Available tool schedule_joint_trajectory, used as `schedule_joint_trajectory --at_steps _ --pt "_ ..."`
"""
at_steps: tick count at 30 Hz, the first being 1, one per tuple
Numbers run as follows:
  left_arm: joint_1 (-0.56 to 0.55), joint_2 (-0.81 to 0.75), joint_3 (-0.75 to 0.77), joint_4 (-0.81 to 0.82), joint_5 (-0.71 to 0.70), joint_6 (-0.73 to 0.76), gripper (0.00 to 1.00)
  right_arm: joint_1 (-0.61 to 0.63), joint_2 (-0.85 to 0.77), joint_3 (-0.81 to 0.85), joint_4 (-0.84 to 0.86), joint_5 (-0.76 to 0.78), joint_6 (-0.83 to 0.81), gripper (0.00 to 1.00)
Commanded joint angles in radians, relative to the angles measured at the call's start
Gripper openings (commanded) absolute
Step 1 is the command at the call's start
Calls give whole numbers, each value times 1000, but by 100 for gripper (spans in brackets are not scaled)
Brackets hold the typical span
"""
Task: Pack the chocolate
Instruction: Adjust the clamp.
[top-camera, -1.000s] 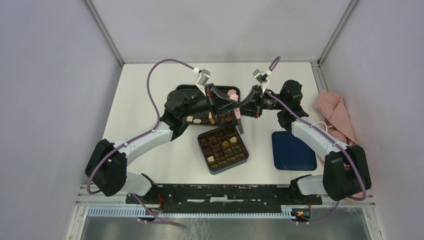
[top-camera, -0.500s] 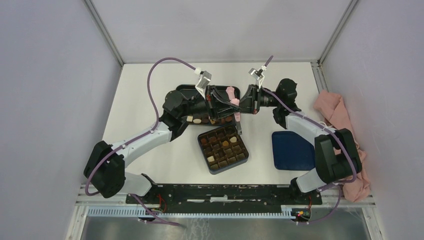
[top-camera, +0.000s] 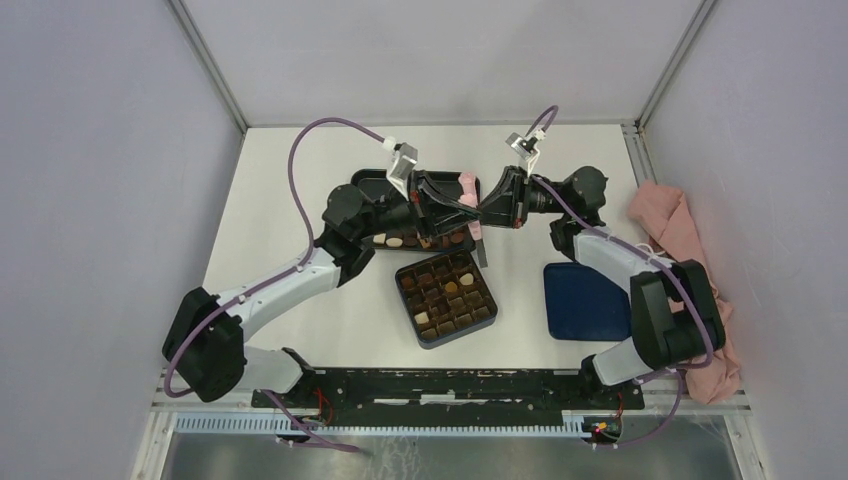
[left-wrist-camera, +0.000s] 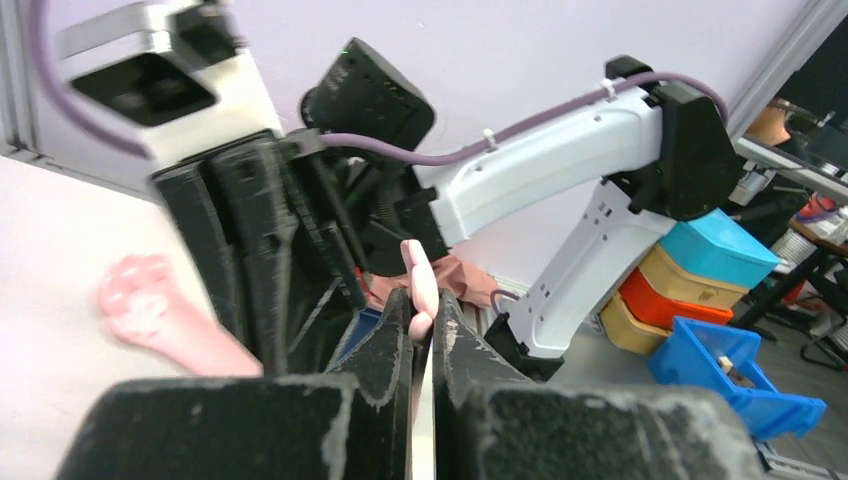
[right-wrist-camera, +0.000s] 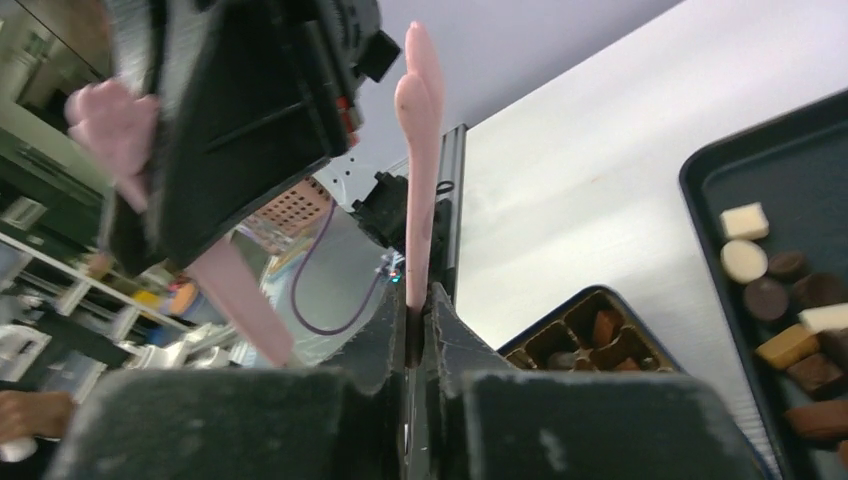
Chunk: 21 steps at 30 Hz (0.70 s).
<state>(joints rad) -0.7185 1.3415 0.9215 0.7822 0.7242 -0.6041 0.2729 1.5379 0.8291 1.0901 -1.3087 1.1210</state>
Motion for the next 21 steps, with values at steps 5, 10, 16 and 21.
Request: schedule_joint_trajectory --at_steps 5,10,16,21 --pt "56 72 36 359 152 -214 2 -37 -175 130 -620 52 -704 49" --pt "83 25 29 259 182 -102 2 -134 -248 148 -770 49 -849 89" --pt "96 -3 -13 274 123 -54 2 -134 -338 32 -734 6 -900 98" --pt "95 29 -27 360 18 -70 2 -59 -366 -143 -293 31 -616 98"
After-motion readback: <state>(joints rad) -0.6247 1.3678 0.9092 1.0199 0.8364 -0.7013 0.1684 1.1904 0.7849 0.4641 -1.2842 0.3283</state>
